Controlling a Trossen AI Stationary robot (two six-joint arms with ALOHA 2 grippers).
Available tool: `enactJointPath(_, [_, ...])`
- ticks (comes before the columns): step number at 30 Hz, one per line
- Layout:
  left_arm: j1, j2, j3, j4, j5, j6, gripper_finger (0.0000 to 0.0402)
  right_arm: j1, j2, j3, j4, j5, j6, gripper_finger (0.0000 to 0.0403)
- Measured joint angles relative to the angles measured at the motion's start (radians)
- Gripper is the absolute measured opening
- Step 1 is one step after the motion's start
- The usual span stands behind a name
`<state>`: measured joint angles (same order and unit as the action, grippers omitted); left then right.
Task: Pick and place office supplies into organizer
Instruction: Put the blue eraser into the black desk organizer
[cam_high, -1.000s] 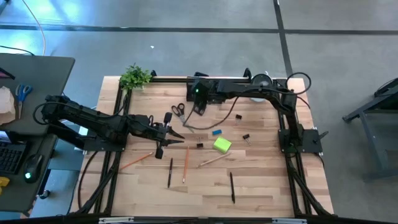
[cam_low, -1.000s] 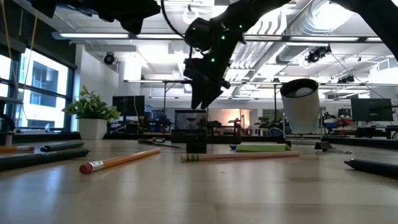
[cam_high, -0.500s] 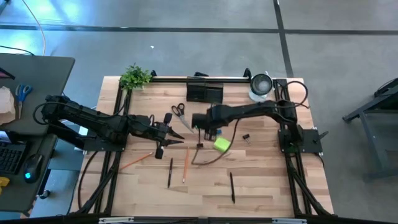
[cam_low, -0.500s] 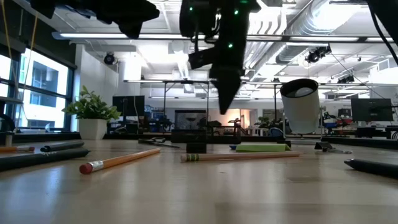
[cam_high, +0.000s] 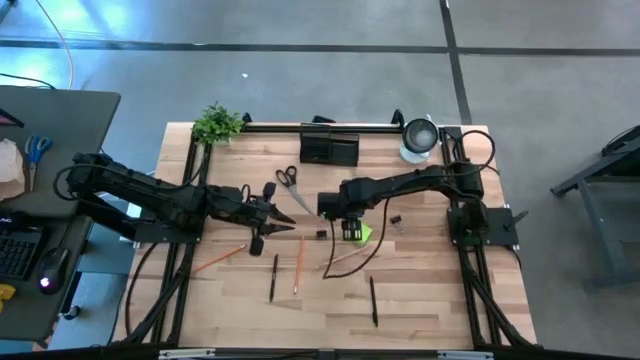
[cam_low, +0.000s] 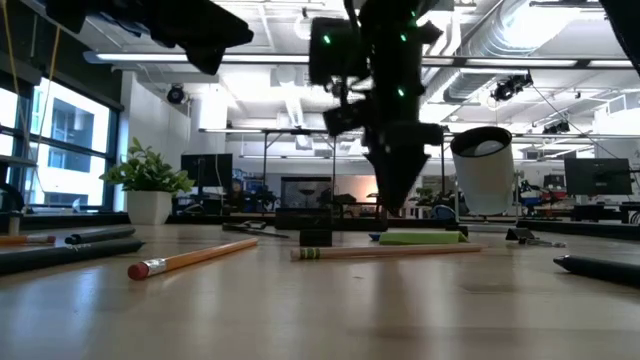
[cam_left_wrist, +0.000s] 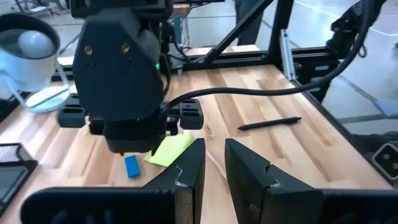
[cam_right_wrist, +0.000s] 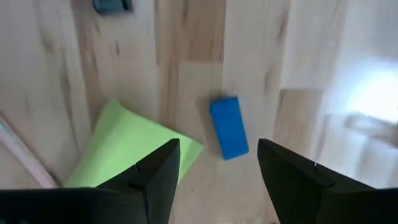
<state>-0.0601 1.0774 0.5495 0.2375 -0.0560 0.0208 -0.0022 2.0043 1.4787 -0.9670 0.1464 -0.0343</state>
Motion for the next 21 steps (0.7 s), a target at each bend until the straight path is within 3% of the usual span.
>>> enactJointPath(6, [0.000,0.000,-0.001,0.008,-0.008,0.001,0.0053,-0.035,-0.075,-0.132,0.196,-0.104,-0.023,0.0209])
enactJointPath(12, [0.000,0.000,-0.001,0.010,-0.008,0.000,0.0053,-0.043,-0.084,-0.223,0.267,-0.069,-0.163,0.0207])
enactJointPath(21, [0.000,0.000,-0.001,0.013,-0.006,-0.007,0.0053,-0.048,-0.083,-0.247,0.319,0.005,-0.228,0.0206])
